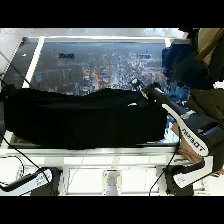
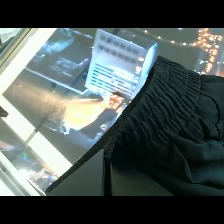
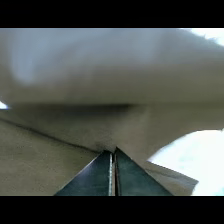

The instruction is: Fold the clothes and pants, and hang the long-sleeved shirts on hangers.

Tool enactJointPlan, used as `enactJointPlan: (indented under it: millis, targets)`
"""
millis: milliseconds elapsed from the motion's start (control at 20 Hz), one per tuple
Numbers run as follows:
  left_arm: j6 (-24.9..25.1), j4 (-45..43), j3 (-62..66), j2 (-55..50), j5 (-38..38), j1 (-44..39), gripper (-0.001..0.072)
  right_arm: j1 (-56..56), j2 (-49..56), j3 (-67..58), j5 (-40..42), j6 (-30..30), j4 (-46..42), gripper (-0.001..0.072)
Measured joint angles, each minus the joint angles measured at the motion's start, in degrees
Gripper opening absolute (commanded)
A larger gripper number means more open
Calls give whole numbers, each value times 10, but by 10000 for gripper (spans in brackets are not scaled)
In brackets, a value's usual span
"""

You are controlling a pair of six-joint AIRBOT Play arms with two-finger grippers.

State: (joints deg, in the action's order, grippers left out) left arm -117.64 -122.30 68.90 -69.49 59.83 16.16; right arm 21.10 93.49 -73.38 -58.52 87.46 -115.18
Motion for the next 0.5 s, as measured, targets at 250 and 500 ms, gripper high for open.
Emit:
enactJointPlan:
  millis: [250, 500]
  targets:
    - [0, -2, 0, 3, 0, 0, 11, 0, -82, -25, -51, -1, -12, 6]
    - [0, -51, 0, 35, -9, 9, 11, 0, -179, -31, -151, -2, -18, 6]
